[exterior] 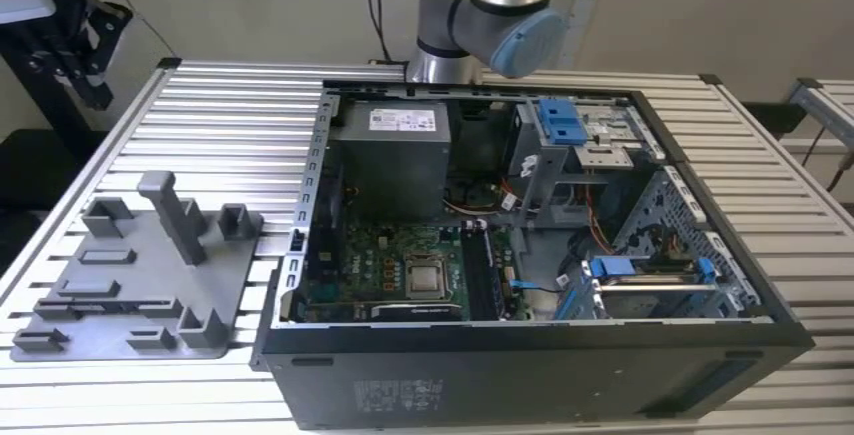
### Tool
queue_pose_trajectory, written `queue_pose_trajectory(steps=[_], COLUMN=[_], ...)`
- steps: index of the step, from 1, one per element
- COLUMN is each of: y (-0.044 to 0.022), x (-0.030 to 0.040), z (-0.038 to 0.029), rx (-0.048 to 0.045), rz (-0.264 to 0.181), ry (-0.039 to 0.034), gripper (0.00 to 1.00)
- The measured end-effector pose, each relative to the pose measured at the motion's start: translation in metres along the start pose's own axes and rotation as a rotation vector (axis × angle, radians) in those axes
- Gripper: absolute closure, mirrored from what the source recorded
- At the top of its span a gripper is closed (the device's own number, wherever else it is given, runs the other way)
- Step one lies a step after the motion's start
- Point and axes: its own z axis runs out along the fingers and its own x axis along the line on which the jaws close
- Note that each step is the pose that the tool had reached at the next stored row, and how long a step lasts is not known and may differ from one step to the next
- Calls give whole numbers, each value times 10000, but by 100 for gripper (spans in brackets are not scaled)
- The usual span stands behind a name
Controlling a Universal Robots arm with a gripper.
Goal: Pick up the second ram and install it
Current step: 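Reach for the second ram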
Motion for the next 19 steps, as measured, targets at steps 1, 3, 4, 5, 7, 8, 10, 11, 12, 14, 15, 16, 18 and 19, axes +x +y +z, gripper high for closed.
queue_pose_trajectory(steps=[1, 3, 4, 5, 7, 8, 10, 11, 12, 14, 15, 16, 18, 19], y=[0, 0, 0, 0, 0, 0, 0, 0, -4, -22, -35, -49, -78, -93], x=[20, 52, 67, 83, 117, 122, 123, 123, 125, 125, 124, 124, 124, 125], z=[0, 0, -1, -1, -2, -2, -2, -2, -2, -3, -4, -4, -5, -6], rx=[0, 0, 0, -1, 0, 0, -1, -1, 0, -1, 0, -1, -1, 0], rz=[0, 0, 0, -1, 0, -3, -7, -3, 1, 1, 1, 1, 0, 0], ry=[0, -1, -1, -1, 0, -1, -1, -2, -1, -2, -1, -2, -3, -2], gripper=[89, 89, 89, 89, 89, 89, 89, 89, 89, 89, 89, 89, 89, 89])
